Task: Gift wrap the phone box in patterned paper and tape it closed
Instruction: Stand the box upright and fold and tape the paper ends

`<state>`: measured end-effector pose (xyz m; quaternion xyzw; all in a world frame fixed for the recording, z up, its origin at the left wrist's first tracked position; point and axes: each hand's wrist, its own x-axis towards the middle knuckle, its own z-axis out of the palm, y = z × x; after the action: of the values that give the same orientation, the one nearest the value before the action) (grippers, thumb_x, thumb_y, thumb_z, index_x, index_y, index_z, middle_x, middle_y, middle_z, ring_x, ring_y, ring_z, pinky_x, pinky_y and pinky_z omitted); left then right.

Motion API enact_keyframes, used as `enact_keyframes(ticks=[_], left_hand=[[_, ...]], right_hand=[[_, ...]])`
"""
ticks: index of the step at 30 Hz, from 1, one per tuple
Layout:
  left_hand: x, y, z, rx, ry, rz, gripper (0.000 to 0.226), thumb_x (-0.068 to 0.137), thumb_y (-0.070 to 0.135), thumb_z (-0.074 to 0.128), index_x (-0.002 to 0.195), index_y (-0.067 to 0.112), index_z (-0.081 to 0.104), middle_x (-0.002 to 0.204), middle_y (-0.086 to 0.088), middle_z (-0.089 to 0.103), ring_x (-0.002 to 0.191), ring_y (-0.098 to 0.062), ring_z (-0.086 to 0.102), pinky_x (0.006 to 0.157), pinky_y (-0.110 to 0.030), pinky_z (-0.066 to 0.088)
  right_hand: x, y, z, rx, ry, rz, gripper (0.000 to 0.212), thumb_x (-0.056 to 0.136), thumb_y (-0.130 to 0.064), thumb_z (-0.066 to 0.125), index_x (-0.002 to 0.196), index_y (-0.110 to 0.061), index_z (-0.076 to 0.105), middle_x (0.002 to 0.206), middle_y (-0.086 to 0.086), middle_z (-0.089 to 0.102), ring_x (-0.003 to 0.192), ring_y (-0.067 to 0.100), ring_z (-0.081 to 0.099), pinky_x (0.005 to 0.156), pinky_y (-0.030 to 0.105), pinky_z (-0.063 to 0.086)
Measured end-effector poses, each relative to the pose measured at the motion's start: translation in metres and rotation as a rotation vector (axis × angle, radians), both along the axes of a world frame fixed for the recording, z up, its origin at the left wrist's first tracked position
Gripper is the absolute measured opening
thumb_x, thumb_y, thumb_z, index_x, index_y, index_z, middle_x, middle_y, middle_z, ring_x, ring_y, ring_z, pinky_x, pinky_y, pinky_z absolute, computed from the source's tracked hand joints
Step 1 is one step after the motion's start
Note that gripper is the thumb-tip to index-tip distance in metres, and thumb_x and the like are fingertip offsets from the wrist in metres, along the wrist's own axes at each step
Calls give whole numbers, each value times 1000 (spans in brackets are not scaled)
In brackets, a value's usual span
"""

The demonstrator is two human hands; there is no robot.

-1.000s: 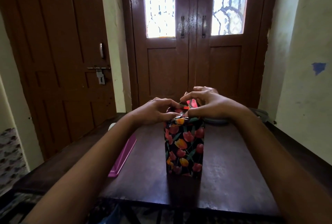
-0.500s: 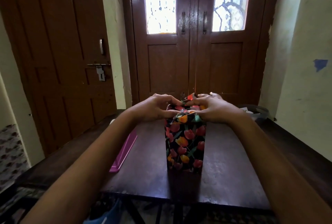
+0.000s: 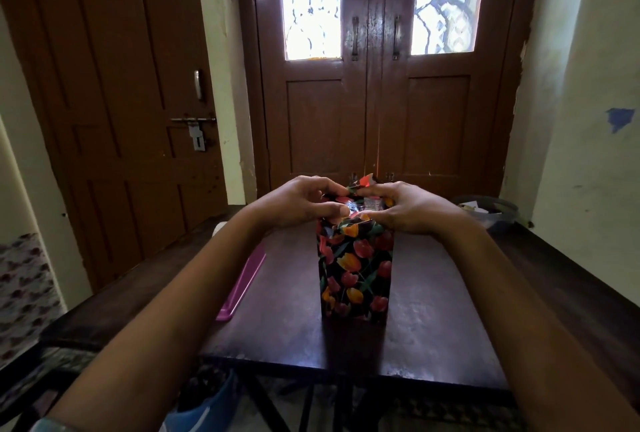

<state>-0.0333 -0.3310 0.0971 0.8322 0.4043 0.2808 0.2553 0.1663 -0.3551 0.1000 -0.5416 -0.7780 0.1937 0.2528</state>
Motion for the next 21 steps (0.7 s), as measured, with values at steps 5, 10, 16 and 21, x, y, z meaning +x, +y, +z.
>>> enact_keyframes(ticks=[5, 10, 16, 21], left_hand=[[-10, -10, -11, -294, -408, 12, 37, 89, 39, 49, 123, 26, 58, 121, 9, 59, 112, -9, 54, 87, -25, 45], [-50, -13, -17, -194, -285, 341, 25, 94, 35, 47, 115, 30, 60, 119, 6, 57, 115, -17, 49, 93, -33, 42], [-114, -14, -34, -266, -126, 721, 20, 92, 18, 55, 105, 5, 64, 91, -6, 60, 80, -16, 54, 64, -28, 43], [-139, -16, -57, -422, -94, 929, 37, 92, 28, 57, 111, -3, 59, 117, -26, 57, 103, -36, 57, 80, -43, 49]], right_hand=[[-5, 5, -7, 21, 60, -49, 56, 85, -35, 63, 137, -28, 44, 141, 7, 40, 118, 21, 46, 82, 24, 44], [-5, 6, -15, 42, 159, -35, 53, 86, -33, 62, 136, -26, 45, 141, 7, 37, 121, 24, 43, 93, 33, 48], [-6, 7, -17, 43, 219, -37, 50, 83, -33, 64, 131, -25, 50, 136, 6, 41, 119, 25, 46, 95, 38, 48], [-5, 9, -18, 32, 239, -27, 47, 84, -32, 64, 129, -27, 53, 136, 7, 40, 120, 27, 46, 97, 43, 47]])
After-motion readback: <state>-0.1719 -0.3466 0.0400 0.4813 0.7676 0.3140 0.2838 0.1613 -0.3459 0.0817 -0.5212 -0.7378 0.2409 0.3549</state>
